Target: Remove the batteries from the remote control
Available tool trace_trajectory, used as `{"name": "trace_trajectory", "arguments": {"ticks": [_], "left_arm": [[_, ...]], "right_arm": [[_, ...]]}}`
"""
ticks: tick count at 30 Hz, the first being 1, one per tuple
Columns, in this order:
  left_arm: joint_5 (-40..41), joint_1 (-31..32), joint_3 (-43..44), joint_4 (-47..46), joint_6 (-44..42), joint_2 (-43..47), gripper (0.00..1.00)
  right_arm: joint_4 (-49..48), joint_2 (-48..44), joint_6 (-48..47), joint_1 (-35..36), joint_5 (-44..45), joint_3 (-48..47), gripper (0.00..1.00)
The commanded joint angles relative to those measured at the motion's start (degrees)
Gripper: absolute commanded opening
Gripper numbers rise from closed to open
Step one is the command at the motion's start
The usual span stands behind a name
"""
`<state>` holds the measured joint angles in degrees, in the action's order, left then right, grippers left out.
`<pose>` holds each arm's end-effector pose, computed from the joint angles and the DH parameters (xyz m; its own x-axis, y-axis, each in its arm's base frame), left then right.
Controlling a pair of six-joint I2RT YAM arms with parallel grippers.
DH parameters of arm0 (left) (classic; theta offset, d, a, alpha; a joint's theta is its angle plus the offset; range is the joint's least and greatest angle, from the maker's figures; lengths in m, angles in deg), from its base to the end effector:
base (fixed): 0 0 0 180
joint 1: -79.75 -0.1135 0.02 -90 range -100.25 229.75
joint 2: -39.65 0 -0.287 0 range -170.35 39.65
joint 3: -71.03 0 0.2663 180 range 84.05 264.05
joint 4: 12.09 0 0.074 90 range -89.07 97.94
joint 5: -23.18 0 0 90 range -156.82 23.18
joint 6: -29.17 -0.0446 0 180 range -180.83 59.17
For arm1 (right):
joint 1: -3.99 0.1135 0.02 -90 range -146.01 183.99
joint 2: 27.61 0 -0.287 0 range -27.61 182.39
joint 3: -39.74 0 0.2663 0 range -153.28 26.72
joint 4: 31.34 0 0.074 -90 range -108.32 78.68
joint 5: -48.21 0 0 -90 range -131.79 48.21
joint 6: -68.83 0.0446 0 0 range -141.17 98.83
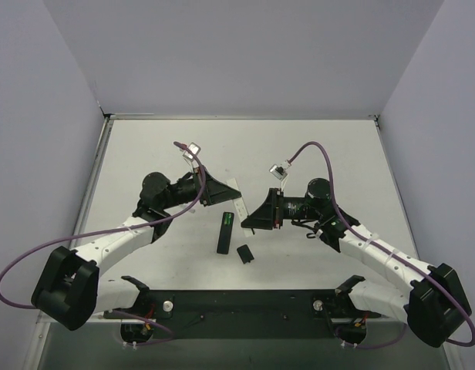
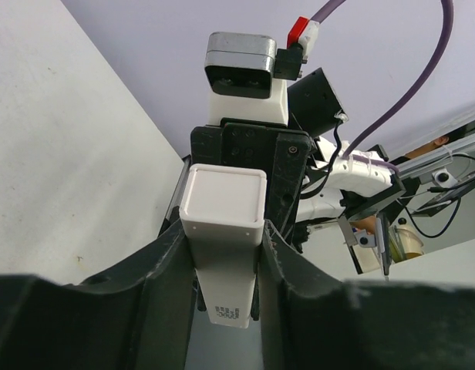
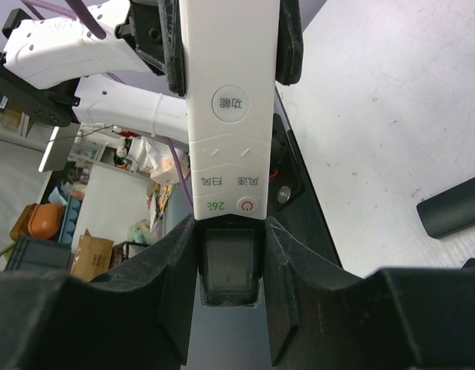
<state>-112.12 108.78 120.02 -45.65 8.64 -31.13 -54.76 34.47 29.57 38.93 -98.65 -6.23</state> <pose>0.2259 -0.1616 0.3071 -0.8269 -0.2944 -0.4791 0.5001 0.0046 -0.8660 0.1746 0.1675 0.3057 -0.7036 0.0248 -0.7102 -0.7098 -0.0738 0.7006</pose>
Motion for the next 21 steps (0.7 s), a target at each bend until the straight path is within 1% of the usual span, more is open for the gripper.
{"name": "trace_trajectory", "arguments": {"ticks": [1, 3, 5, 6, 7, 8, 10, 11, 12, 13, 14, 15, 17, 21], "left_arm": [[-0.1, -0.4, -0.8, -3.5, 0.4, -0.6, 0.19], [-0.1, -0.4, -1.1, -3.1, 0.1, -0.8, 0.12], [-0.1, -0.4, -1.2, -3.0, 0.0, -0.8, 0.08], [-0.2, -0.3, -1.4, -3.1, 0.0, -0.8, 0.04], [-0.1, -0.4, -1.5, -2.9, 0.0, -0.9, 0.01], [-0.1, -0.4, -1.5, -2.8, 0.2, -0.8, 0.00], [0.6, -0.4, -1.3, -0.7, -0.1, -0.8, 0.00], [1.1, -0.4, -0.9, 1.1, -0.8, -0.8, 0.00], [1.4, -0.4, -0.4, 3.5, -1.7, -0.6, 0.00], [1.7, -0.4, 0.4, 7.7, -4.1, -0.5, 0.00], [2.6, -0.4, 0.8, 9.6, -5.1, -0.4, 0.00], [2.9, -0.4, 1.0, 12.8, -6.1, -0.3, 0.00], [2.9, -0.4, 1.3, 13.5, -7.3, -0.5, 0.00], [1.3, -0.3, 0.7, 9.8, -6.6, -1.5, 0.00]], "right_arm": [[-1.0, -1.2, -2.9, 0.2, 0.4, -1.5, 0.14], [0.2, -1.6, -3.7, 0.3, 1.2, -1.6, 0.14], [0.3, -1.9, -3.4, 0.3, 2.0, -1.6, 0.15], [0.4, -2.1, -3.3, 0.3, 2.4, -1.6, 0.16], [0.7, -2.2, -3.3, 0.2, 3.1, -1.7, 0.18], [1.5, -2.5, -4.0, 0.3, 4.0, -1.8, 0.25], [6.5, -3.3, -5.9, 0.2, 6.3, -2.8, 0.33], [8.7, -4.4, -7.0, 0.3, 9.5, -3.2, 0.40], [13.5, -4.8, -9.7, 0.3, 11.1, -3.8, 0.44], [15.6, -5.3, -11.0, 0.3, 13.0, -4.7, 0.47], [17.7, -6.0, -12.1, 0.3, 16.1, -5.2, 0.50], [20.9, -6.3, -13.9, 0.3, 17.6, -5.6, 0.51], [22.0, -6.0, -14.4, 0.3, 18.0, -6.2, 0.52], [17.7, -3.6, -12.0, 0.4, 15.3, -6.1, 0.55]]}}
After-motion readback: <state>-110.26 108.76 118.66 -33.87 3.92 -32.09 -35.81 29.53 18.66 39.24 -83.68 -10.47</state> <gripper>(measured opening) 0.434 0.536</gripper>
